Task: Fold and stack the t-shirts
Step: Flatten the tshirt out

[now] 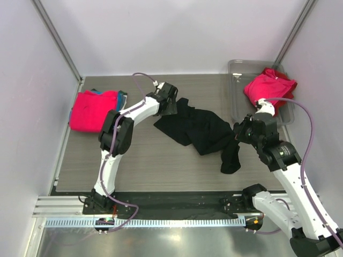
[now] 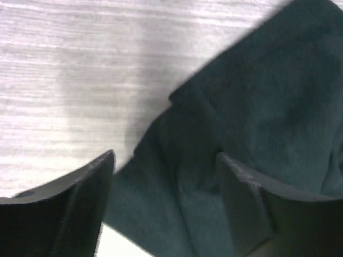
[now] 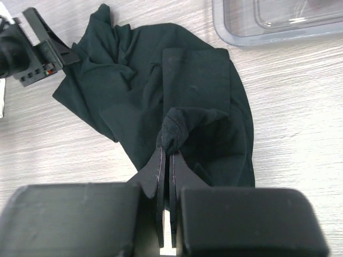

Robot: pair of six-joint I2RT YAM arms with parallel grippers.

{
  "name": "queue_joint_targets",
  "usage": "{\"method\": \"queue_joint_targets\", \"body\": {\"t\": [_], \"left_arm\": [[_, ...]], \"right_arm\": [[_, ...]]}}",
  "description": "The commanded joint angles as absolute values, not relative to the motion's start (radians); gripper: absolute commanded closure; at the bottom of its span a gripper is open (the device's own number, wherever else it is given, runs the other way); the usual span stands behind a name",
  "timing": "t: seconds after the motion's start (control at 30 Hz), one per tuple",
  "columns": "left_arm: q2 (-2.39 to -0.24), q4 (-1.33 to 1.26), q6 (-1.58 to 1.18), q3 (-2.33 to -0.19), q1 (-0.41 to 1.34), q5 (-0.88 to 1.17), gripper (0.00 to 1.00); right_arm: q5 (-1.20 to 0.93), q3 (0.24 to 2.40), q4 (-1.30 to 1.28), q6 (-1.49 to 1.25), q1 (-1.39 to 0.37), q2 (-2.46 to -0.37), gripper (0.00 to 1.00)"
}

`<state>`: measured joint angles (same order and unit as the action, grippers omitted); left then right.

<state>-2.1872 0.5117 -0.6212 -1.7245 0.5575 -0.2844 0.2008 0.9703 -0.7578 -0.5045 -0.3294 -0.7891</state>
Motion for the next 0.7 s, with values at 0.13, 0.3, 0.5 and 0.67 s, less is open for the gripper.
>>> {"method": "queue_joint_targets", "body": {"t": [0.13, 0.3, 0.5, 0.67], "left_arm": [[-2.26, 0.627, -0.637, -1.8, 0.531, -0.253, 0.55], [-2.192, 0.601, -0.643, -1.747, 0.508, -0.264, 1.0], [-2.036, 0.591, -0.69, -1.686, 0.391, -0.238, 1.0], [-1.798, 0.566, -0.748, -1.57, 0.295, -0.274, 1.0]], "right_arm": [[0.239, 0.962, -0.741, -0.506, -0.327, -0.736, 0.99], [0.281, 0.96, -0.738, -0.5, -0.325, -0.742, 0.99], [0.313, 1.04, -0.689, -0.482, -0.295, -0.876, 0.99], [0.226, 1.13, -0.627, -0.498, -0.148, -0.971, 0.99]]}}
